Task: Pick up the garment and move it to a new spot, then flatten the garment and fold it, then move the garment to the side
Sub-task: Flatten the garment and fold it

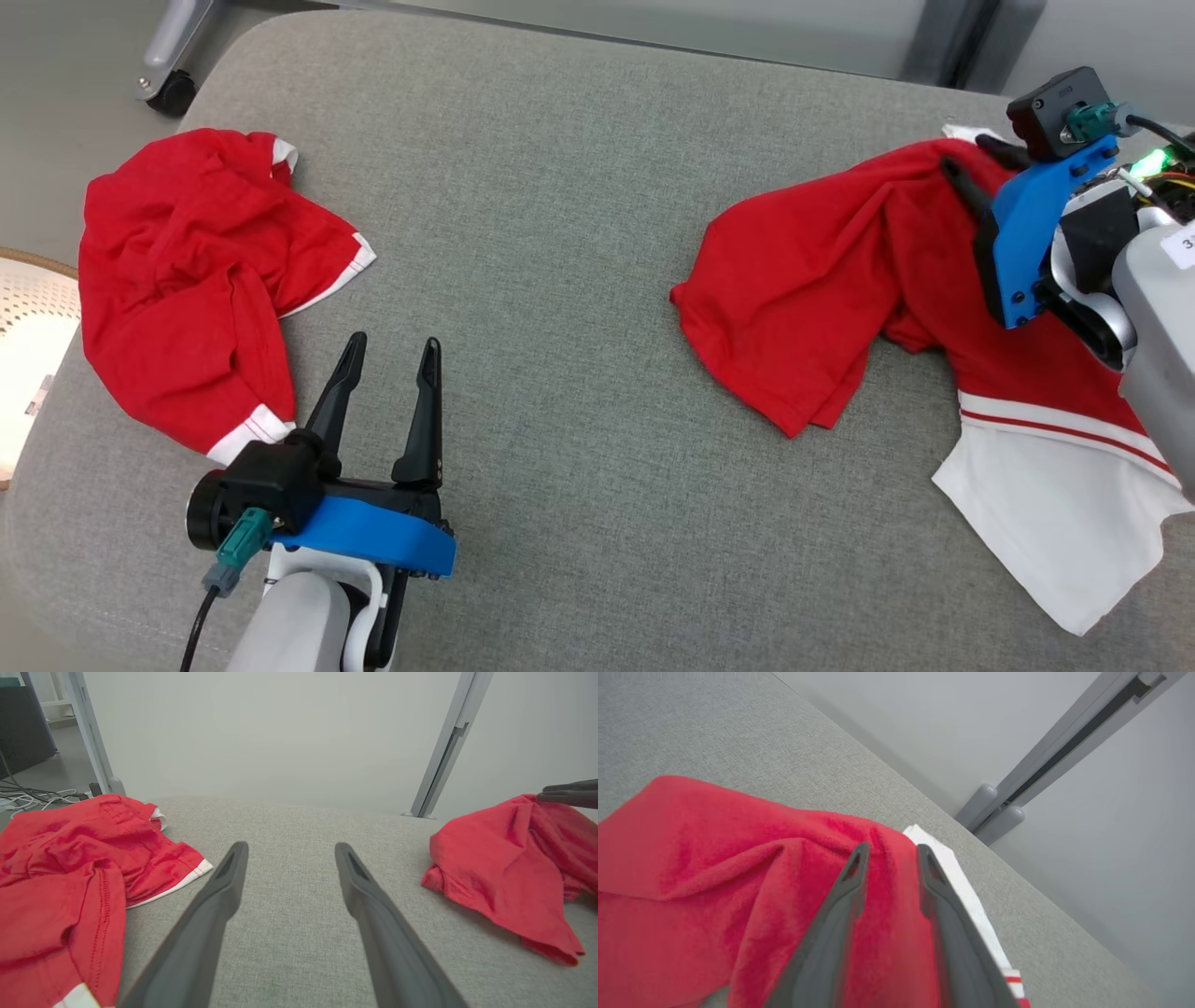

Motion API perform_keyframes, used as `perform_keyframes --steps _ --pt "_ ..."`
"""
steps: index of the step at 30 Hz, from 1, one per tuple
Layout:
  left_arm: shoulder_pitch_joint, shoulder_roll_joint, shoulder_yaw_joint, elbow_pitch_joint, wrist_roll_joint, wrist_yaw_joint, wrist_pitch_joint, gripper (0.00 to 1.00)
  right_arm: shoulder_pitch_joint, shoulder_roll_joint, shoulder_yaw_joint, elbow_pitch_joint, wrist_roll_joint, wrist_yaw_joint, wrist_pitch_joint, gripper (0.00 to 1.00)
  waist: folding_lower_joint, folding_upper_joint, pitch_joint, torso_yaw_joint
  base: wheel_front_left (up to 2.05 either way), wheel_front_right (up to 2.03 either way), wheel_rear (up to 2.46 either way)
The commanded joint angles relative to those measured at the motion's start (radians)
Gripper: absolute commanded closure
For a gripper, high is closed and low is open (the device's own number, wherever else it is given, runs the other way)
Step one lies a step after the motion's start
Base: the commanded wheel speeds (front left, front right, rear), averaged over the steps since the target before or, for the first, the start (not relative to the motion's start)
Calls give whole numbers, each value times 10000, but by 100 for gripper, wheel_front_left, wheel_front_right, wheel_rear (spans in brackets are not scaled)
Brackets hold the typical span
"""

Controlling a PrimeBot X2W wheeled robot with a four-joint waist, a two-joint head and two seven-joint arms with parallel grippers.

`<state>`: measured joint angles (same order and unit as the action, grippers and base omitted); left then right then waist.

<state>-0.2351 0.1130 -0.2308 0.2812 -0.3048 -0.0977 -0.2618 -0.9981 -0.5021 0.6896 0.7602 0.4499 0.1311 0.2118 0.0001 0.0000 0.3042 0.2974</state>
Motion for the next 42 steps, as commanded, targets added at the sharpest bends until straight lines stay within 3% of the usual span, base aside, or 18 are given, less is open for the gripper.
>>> perform_keyframes --steps 1,6,11,17,21,26,31,37,42 --pt "-176 -36 85 14 59 -28 -47 0 -143 101 -1 103 81 -6 -211 0 -1 0 -54 -22 0 0 0" --pt "23 -13 214 114 129 -52 -47 0 460 293 -199 427 657 -4 -897 0 -1 0 -450 -211 0 0 0" --pt "333 106 421 139 166 -23 -47 0 1342 411 -834 -3 1264 -4 -2189 0 -1 0 -894 -702 0 0 0" --pt "689 212 581 87 178 70 -47 0 3189 597 -2103 -928 1492 -4 -3941 0 -1 0 -1410 -1383 0 0 0" --pt "949 288 725 77 122 154 -47 0 4667 830 -3455 -1754 1164 -4 -4512 0 -1 0 -1743 -1763 0 0 0" --pt "1265 388 791 5 81 194 -47 0 6762 1400 -5419 -3281 357 -3 -4678 0 -1 0 -2020 -2109 0 0 0" --pt "1509 495 821 -59 64 258 -39 0 8493 2449 -6863 -5128 -626 -3 -4294 0 -1 0 -2187 -2432 0 0 0" --pt "1706 603 777 -103 8 279 37 0 9814 3530 -7489 -6626 -1498 -3 -3527 0 -1 0 -2305 -2688 0 0 0" --pt "1800 618 696 -150 -11 295 116 0 10315 3925 -7559 -7281 -1772 -3 -3060 0 -1 0 -2317 -2846 0 0 0"
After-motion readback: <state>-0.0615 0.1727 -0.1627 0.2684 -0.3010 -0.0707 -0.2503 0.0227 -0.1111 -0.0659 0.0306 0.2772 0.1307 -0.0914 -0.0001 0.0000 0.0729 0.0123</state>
